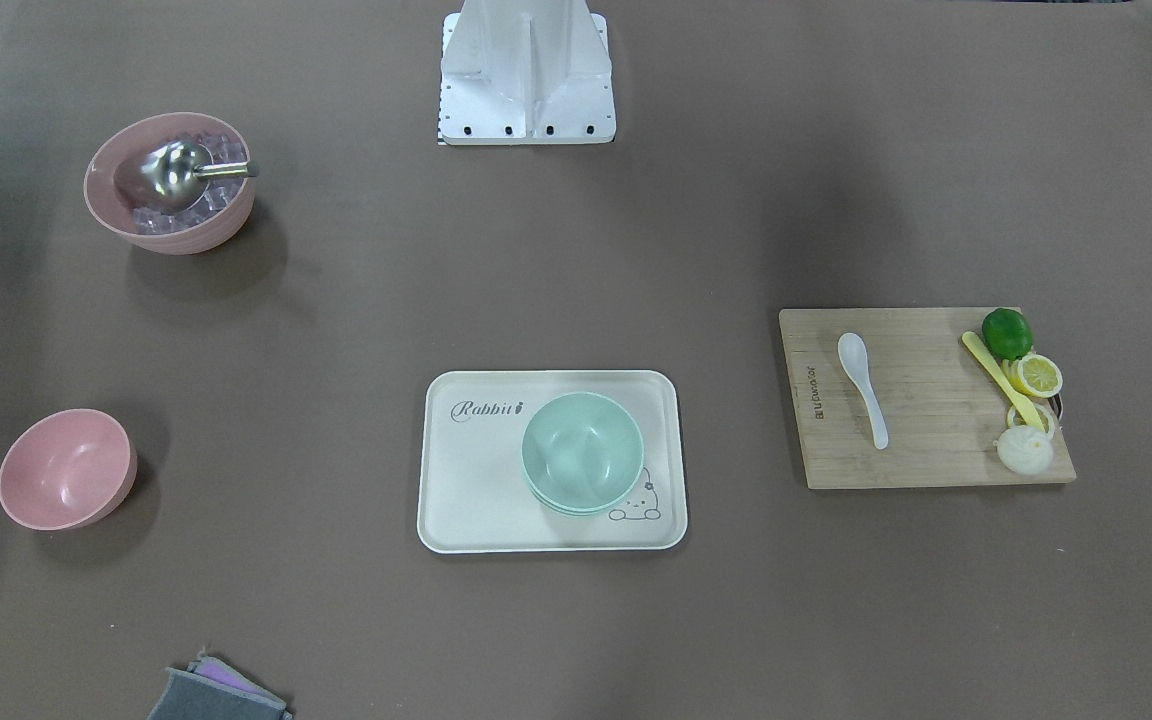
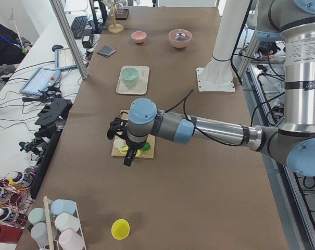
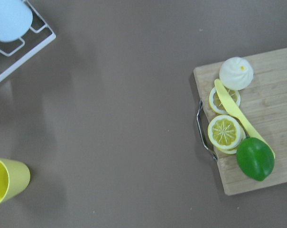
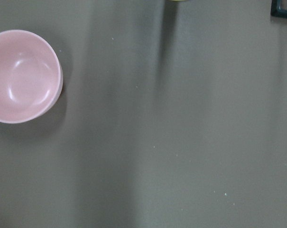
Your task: Stack pink bowl on green and place spoon
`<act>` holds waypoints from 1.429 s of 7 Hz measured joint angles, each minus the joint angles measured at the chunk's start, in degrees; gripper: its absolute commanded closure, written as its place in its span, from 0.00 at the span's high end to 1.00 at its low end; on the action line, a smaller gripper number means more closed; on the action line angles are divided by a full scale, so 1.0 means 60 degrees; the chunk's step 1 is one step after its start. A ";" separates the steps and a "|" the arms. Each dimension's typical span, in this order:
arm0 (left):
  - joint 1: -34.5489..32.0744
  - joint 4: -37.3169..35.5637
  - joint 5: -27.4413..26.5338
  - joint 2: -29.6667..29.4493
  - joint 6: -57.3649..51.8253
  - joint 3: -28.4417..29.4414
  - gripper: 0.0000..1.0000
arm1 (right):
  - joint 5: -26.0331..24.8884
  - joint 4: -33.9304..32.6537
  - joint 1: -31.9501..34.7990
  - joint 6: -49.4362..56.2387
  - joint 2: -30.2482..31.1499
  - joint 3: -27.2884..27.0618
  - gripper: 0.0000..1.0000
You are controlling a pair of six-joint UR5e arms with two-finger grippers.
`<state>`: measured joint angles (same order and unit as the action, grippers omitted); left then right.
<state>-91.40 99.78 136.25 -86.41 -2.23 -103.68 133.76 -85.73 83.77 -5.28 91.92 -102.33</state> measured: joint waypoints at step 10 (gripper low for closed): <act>0.0012 0.1784 0.0040 -0.0133 0.0209 0.0756 0.98 | -0.1514 0.5447 -0.3400 -0.5414 -0.2489 0.3949 0.47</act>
<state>-91.33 110.48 136.49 -87.21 -0.97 -99.14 124.68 -53.05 63.37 -37.76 76.99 -78.63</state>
